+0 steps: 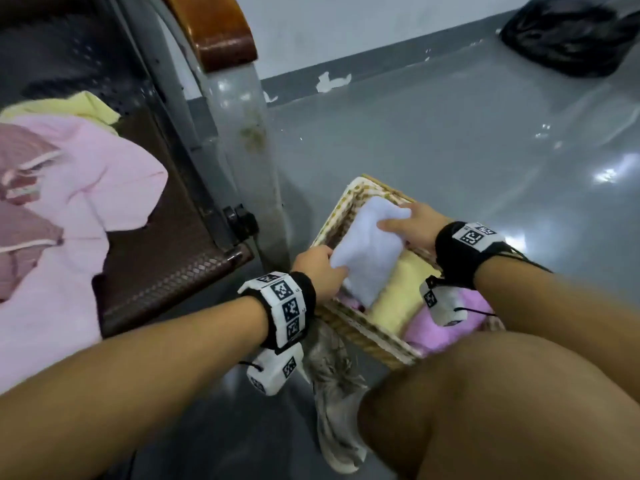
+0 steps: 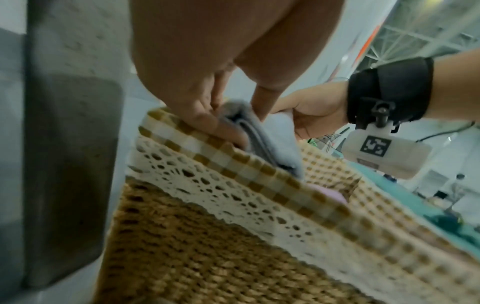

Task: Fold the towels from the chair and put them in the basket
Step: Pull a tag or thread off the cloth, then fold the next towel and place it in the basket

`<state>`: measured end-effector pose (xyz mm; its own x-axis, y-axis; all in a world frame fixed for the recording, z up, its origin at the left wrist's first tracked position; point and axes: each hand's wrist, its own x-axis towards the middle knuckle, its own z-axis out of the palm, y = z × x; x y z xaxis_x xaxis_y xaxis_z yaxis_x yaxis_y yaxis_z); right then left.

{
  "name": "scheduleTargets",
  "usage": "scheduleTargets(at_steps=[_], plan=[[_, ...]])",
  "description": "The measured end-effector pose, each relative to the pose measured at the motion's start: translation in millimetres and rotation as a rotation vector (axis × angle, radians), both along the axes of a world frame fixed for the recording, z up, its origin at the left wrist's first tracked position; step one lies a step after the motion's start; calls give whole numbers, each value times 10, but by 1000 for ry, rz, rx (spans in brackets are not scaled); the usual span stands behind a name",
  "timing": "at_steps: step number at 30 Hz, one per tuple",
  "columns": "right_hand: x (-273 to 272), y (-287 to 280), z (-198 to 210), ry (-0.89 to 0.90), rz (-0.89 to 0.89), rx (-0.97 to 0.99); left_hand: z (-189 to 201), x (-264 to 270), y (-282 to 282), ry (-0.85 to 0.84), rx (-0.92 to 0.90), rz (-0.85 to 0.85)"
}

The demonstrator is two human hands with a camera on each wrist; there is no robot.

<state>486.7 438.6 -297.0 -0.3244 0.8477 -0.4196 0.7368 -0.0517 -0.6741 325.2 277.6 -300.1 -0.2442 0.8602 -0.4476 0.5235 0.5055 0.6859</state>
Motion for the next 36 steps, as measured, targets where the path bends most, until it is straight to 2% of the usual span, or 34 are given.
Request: scheduleTargets(at_steps=[2, 6, 10, 13, 16, 21, 25, 31, 36], plan=[[18, 69, -281, -91, -26, -4, -107, 48, 105, 115, -7, 0], [-3, 139, -648, -241, 36, -22, -200, 92, 283, 330, -114, -142], [-81, 182, -648, -362, 157, 5, -203, 151, 322, 443, -216, -273], [-161, 160, -419, -411, 233, 90, -148, 112, 290, 414, -238, -286], [-261, 105, -51, -404, 333, 199, 52, -7, 204, 344, -167, -290], [-674, -263, 695, -391, 590, 217, 631, -458, -127, 229, 94, -267], [-1257, -704, 1236, -437, 809, 198, 1198, -982, -519, 158, 210, -229], [-2379, -1516, 1655, -304, 992, 176, 1723, -1906, -1335, 244, 280, -44], [-3119, -1941, 1633, -325, 1053, 450, 1633, -2563, -1949, 405, 163, 64]])
